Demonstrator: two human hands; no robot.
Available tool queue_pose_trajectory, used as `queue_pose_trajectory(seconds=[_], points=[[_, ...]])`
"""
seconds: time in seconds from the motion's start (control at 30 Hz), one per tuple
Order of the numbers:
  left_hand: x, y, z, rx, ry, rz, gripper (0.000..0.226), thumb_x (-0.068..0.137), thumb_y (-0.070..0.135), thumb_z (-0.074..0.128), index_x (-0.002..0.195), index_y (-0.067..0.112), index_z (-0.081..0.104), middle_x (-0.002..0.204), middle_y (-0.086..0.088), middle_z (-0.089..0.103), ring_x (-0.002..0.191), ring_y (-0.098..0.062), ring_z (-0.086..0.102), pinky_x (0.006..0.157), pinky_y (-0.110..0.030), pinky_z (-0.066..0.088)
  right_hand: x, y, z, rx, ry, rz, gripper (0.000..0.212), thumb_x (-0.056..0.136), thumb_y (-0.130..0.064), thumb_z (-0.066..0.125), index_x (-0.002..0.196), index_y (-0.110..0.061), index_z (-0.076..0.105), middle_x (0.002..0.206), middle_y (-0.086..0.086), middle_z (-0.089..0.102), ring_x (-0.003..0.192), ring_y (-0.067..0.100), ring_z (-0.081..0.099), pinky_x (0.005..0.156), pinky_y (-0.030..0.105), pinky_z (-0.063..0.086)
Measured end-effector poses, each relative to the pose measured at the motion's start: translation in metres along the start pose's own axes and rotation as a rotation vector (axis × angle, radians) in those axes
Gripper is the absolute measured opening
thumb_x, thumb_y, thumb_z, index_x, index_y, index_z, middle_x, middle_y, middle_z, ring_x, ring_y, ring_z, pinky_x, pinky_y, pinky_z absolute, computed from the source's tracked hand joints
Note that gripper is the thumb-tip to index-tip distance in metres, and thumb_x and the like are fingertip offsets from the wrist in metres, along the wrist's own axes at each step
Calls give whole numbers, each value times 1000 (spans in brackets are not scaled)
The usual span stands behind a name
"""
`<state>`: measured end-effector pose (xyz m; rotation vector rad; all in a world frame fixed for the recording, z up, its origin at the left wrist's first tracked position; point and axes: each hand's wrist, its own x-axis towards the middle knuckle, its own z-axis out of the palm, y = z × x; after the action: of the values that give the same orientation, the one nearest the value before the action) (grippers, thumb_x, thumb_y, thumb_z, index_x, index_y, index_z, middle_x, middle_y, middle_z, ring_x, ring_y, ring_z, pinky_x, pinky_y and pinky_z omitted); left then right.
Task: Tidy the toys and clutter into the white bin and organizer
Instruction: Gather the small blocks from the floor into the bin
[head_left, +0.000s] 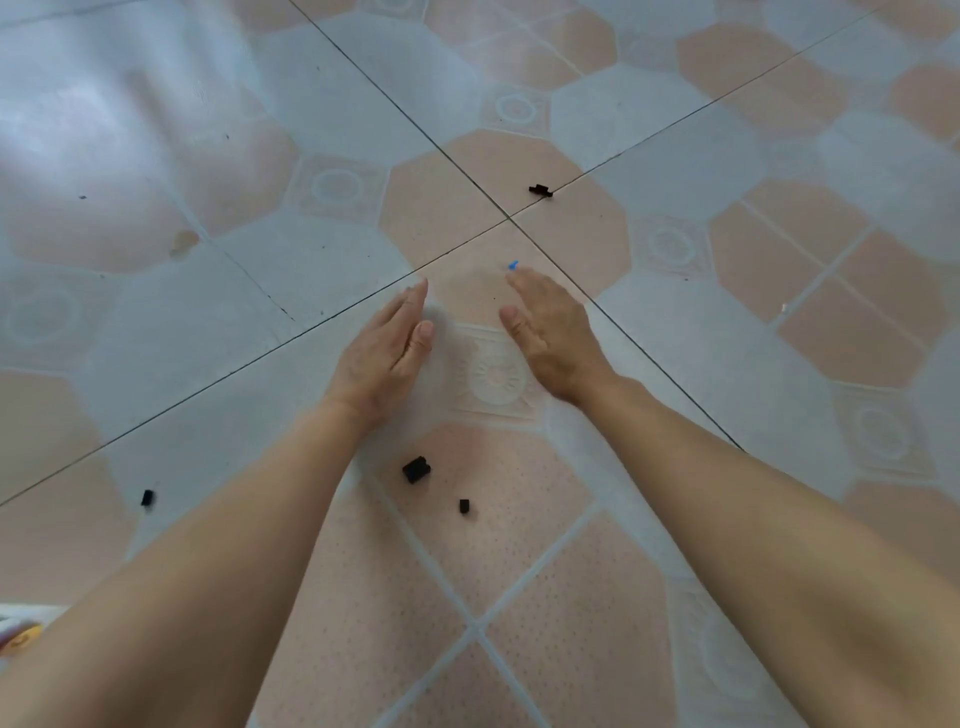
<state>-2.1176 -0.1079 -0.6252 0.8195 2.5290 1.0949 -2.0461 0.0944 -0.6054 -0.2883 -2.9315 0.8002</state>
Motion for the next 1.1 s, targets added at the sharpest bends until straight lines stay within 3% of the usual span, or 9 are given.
queue_pose_trajectory(seconds=[0.23, 0.37, 0.5, 0.57, 0.73, 0.87, 0.97, 1.1], points=[[16, -6, 1, 48, 49, 78, 65, 88, 53, 18, 146, 28, 31, 146, 4, 44, 113, -1, 48, 95, -17, 33, 96, 42, -19, -53, 7, 130, 58, 102, -40, 33, 153, -16, 19, 161, 9, 12, 149, 22, 9, 119, 39, 10], [16, -5, 1, 53, 67, 94, 61, 91, 48, 20, 146, 25, 33, 145, 4, 44, 117, -1, 43, 96, -20, 34, 144, 58, -14, -83, -94, 269, 62, 101, -46, 28, 154, -22, 7, 162, 7, -2, 150, 23, -2, 120, 42, 3], [17, -7, 0, 49, 51, 60, 61, 91, 49, 20, 147, 27, 32, 148, 5, 42, 120, -12, 54, 103, -31, 43, 166, 61, -6, -118, -157, 217, 59, 101, -46, 30, 151, -16, 24, 160, 9, 15, 148, 25, 11, 120, 42, 11], [18, -7, 1, 55, 48, 50, 61, 92, 50, 20, 147, 29, 31, 149, 5, 40, 122, -18, 56, 103, -36, 44, 157, 51, -2, -88, -169, 98, 53, 101, -39, 36, 146, -10, 35, 157, 11, 23, 146, 26, 19, 119, 36, 14], [20, -4, 1, 129, 54, 50, 65, 89, 52, 15, 147, 26, 29, 152, 5, 36, 139, -11, 34, 112, -30, 33, 88, 25, 8, -72, -225, -131, 63, 93, -44, 31, 145, -9, 39, 156, 11, 28, 144, 24, 24, 116, 31, 11], [18, -1, 1, 153, 15, 50, 70, 87, 54, 13, 148, 24, 29, 153, 1, 35, 137, -17, 40, 116, -31, 26, 29, 8, 17, -63, -256, -192, 71, 91, -52, 20, 146, -10, 37, 155, 10, 29, 145, 25, 24, 118, 39, 15], [8, -1, 1, 183, -57, 114, 74, 85, 54, 11, 148, 18, 28, 154, -4, 33, 143, -16, 29, 117, -22, 13, -7, -10, 26, -37, -286, -205, 71, 92, -53, 19, 150, -12, 26, 158, 7, 23, 147, 21, 18, 119, 42, 14], [-30, 11, 2, -73, -73, 70, 72, 87, 51, 22, 147, 14, 30, 152, -3, 35, 139, -12, 33, 112, -14, 22, -39, -30, 38, 24, -305, -237, 68, 94, -53, 21, 152, -17, 23, 159, 2, 21, 147, 17, 16, 119, 44, 15]])
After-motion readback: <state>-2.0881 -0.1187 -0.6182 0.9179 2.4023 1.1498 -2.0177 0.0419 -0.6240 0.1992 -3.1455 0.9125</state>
